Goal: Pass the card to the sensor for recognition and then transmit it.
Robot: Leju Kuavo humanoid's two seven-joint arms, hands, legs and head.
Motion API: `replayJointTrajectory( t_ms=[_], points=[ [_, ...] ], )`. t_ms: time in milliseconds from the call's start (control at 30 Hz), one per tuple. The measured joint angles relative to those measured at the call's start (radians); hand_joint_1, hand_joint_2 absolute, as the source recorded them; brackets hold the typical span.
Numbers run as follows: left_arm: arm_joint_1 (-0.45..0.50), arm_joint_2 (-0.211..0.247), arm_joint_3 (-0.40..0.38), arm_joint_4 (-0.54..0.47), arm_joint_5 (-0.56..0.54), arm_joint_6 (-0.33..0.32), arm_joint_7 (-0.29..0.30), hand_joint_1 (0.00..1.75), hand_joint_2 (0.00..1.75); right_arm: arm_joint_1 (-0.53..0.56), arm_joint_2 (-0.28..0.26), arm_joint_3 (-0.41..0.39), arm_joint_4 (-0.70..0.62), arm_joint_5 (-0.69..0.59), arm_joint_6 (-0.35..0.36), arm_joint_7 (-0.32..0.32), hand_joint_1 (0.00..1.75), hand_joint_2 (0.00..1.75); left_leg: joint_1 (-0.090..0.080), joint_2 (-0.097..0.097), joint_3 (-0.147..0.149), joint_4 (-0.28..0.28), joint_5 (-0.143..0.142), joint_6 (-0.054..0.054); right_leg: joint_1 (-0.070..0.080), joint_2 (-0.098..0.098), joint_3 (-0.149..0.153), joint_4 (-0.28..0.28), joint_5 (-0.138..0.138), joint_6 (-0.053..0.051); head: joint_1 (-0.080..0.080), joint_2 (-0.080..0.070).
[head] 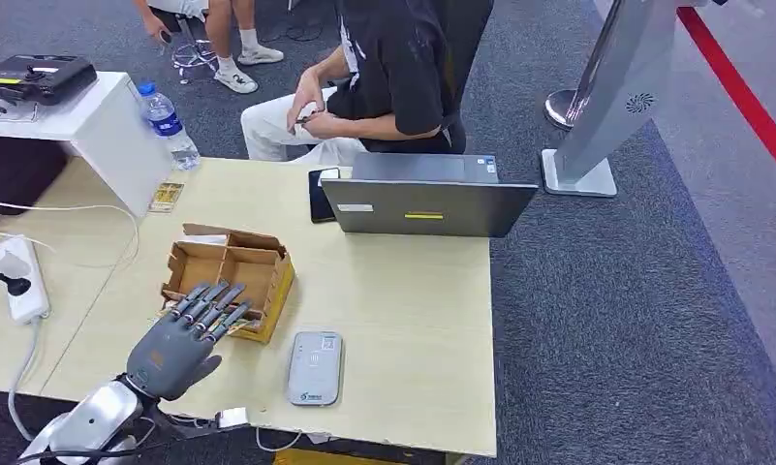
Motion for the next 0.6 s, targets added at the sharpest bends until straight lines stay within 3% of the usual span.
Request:
replayJointTrajectory(
  t_ms=[333,600],
  points=[
    [-0.044,-0.054,0.068,0.105,-0.029,-0.007,0.002,0.0,1.75,-0.004,-0.001,0.061,-0.016,-0.079,-0.035,0.008,0.0,1.75,0.0,0.0,0.0,0.0,0.0,0.0,0.0,0.0,-0.001,0.0,0.0,0.0,0.0,0.0],
    [-0.083,-0.103,0.074,0.175,-0.044,-0.011,0.001,0.0,1.75,-0.007,-0.002,0.103,-0.028,-0.093,-0.039,0.015,0.0,1.75,0.0,0.001,0.0,0.0,0.0,0.0,0.0,0.001,-0.001,0.0,0.001,-0.001,0.0,0.0]
  ],
)
